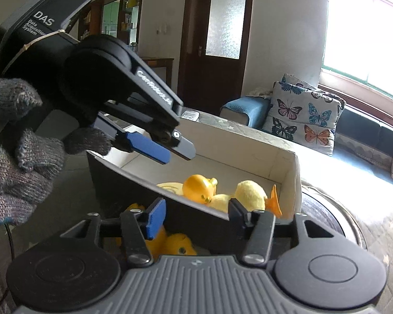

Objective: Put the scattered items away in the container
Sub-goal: 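Lift the small duck with the left tool into the box and release, then reach the left tool to the large yellow rubber duck and grasp it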

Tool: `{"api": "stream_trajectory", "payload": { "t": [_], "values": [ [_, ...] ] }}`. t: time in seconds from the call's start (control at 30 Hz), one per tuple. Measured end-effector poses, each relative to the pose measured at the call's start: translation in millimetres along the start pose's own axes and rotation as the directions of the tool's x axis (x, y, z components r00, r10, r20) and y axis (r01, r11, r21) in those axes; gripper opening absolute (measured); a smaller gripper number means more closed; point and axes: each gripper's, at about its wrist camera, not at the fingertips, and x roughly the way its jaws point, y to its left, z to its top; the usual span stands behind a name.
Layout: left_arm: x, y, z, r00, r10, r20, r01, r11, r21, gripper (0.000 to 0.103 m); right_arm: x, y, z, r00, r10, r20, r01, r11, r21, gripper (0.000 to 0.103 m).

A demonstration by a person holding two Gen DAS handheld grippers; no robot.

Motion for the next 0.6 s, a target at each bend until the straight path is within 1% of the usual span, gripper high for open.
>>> {"api": "stream_trajectory", "payload": {
  "t": [0.17,0.23,0.3,0.4,0.6],
  "values": [
    [-15,-2,-14,1.0,0.022,0.015,-0.022,0.999,0.025,0.03,-13,4,-11,1.0,0.0,-0.008,0.0,1.0,0.009,0.064],
    [-20,-1,-20,1.0,0.025,0.015,-0.025,0.999,0.024,0.03,-24,11,-17,1.0,0.001,-0.01,-0.001,1.0,0.016,0.07],
    [-23,1,-25,0.999,0.033,0.011,-0.033,0.999,0.019,0.03,-26,12,-20,1.0,0.006,-0.011,-0.005,1.0,0.019,0.071],
    [-28,4,-34,0.999,0.044,0.006,-0.044,0.999,0.009,0.03,-29,15,-23,1.0,0.012,-0.014,-0.011,1.0,0.024,0.077],
    [-38,13,-46,0.997,0.075,0.014,-0.075,0.997,-0.004,0.03,-30,19,-28,0.999,0.025,-0.029,-0.025,0.999,0.025,0.077]
  ]
}}
